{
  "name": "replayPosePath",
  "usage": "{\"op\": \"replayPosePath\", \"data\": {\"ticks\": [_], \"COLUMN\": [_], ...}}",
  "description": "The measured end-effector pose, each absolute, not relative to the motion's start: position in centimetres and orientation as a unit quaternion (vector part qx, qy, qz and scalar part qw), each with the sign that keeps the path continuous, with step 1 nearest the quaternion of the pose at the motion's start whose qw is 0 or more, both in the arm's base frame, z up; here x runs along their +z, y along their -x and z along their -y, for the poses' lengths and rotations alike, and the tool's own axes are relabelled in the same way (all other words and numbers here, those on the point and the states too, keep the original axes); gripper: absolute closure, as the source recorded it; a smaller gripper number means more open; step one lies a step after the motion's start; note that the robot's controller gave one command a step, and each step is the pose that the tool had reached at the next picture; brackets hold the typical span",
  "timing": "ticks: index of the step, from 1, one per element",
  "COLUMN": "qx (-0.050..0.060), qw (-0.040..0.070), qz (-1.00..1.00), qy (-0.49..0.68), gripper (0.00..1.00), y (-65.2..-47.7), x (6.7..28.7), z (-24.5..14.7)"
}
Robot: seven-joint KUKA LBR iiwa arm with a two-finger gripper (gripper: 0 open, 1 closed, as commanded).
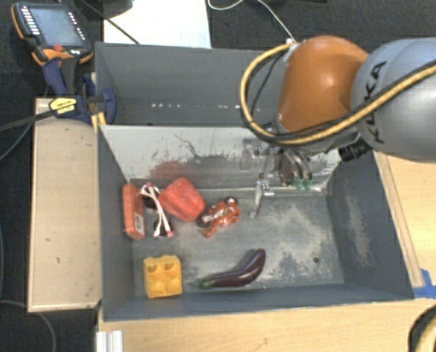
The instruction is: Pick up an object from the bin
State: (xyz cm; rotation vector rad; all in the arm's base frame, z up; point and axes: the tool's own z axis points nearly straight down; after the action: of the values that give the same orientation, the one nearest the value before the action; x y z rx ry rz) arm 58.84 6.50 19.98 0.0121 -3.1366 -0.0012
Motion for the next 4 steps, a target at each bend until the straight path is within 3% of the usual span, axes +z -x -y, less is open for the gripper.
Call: {"op": "replayPosePath", "data": {"ticks": [1,2,3,4], "qx": [-0.001,-0.001,0.000,-0.002], "qw": [-0.002,0.000,-0.004,-0.002], "qz": [1.000,0.990,0.961,0.959], "qy": [-0.002,-0.140,-0.277,-0.283], "gripper": [0.00,0.00,0.00,0.00], "y": [-59.0,-59.4,-59.0,-59.1], "x": [20.5,8.4,15.3,10.1], "z": [-6.4,-8.2,-8.4,-8.8]}}
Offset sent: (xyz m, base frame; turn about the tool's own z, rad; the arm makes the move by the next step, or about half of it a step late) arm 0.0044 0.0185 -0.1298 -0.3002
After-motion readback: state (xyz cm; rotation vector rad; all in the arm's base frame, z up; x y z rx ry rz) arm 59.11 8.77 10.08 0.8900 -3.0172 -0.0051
